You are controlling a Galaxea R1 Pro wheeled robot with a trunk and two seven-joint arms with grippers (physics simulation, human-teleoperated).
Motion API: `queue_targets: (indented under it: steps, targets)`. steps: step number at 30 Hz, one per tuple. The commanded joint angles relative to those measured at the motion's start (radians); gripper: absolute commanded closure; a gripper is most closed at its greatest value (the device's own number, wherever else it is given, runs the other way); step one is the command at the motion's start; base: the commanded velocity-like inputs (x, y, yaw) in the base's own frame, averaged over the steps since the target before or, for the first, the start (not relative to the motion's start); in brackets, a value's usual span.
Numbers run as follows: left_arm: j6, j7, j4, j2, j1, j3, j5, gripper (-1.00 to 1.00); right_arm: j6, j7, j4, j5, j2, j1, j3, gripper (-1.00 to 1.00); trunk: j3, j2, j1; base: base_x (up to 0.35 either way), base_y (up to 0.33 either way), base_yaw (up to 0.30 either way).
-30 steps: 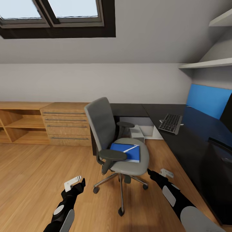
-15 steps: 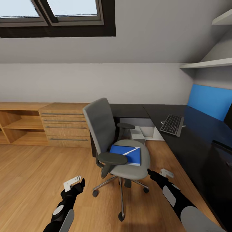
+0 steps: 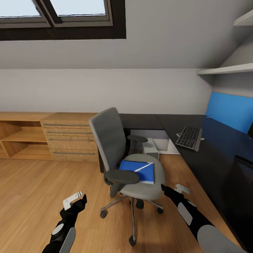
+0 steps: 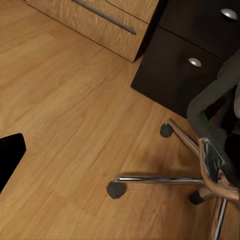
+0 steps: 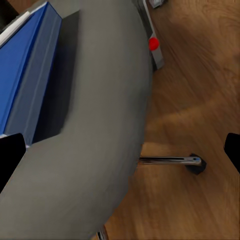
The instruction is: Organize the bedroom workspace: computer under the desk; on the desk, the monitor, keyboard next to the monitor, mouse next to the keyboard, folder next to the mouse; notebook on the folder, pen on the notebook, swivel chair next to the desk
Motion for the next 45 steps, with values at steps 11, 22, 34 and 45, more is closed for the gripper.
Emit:
queue_targets:
  steps: [11, 22, 34, 45]
  targets:
    - [0.002, 0.005, -0.002, 0.000, 0.000, 0.007, 0.006, -1.00, -0.002, 0.007, 0.001, -0.008, -0.002, -0.001, -0.005, -1.00, -0.001, 0.000, 0.000, 0.115, 0.000, 0.000]
    - [0.001, 0.004, -0.003, -0.001, 0.000, 0.061, 0.005, -1.00, -0.002, 0.006, 0.001, -0.008, -0.001, -0.001, -0.005, -1.00, -0.001, 0.000, 0.000, 0.111, 0.000, 0.000]
    - [0.001, 0.002, -0.003, 0.000, 0.000, 0.089, 0.021, -1.00, 0.014, 0.006, 0.001, -0.011, -0.008, -0.001, -0.007, -1.00, -0.001, 0.000, 0.000, 0.079, 0.000, 0.000]
    - [0.001, -0.001, -0.007, 0.000, 0.000, 0.111, 0.049, -1.00, 0.104, 0.011, 0.000, -0.050, -0.039, -0.001, -0.088, -1.00, -0.001, 0.000, 0.000, 0.001, 0.000, 0.000]
